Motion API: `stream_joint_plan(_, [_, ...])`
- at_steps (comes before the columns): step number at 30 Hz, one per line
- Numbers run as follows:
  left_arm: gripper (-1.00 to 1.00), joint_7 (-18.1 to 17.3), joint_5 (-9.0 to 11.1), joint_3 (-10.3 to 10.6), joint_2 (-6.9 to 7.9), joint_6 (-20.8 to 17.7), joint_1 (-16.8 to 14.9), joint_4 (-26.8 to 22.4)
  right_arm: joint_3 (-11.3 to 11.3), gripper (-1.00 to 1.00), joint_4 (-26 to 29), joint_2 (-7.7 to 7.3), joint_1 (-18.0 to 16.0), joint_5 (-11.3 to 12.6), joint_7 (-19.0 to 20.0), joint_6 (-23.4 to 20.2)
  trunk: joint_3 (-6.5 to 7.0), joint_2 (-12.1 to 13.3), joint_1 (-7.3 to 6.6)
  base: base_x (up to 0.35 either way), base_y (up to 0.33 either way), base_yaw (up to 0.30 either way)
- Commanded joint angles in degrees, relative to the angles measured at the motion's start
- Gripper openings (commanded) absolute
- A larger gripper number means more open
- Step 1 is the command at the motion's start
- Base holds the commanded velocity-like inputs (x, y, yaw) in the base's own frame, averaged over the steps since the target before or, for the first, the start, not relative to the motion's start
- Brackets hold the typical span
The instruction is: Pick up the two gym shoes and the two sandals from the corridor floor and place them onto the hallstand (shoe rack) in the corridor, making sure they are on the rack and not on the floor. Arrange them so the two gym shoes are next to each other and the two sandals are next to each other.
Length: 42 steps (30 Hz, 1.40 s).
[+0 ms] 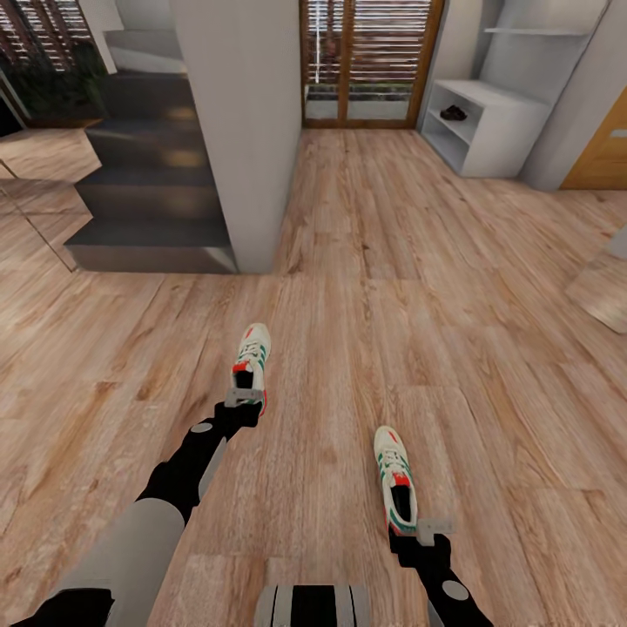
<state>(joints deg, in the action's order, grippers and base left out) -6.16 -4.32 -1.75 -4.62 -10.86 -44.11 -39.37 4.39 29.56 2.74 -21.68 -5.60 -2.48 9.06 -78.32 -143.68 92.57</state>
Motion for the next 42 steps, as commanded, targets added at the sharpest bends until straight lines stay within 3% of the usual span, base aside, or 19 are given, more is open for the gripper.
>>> stream_joint_plan(1, [-1.00,-0.3,-0.4,-0.2,-0.04,-0.3,0.0,-0.1,0.4,1.00,0.0,0.07,0.0,-0.6,0.0,0.2,-0.36,0.0,0.01,0.000,0.000,0.000])
stream_joint_plan(22, [-1.00,-0.3,-0.4,-0.2,0.04,-0.4,0.0,-0.1,0.5,1.00,0.2,0.07,0.0,-0.6,0.0,0.2,-6.82,-0.3,0.55,0.000,0.000,0.000])
stream_joint_plan(42, [-1.00,-0.3,-0.4,-0.3,0.22,-0.3,1.3,-0.7,0.6,1.00,0.4,0.00,0.0,-0.6,0.0,0.3,-6.96,-0.3,0.55,0.051,0.000,0.000])
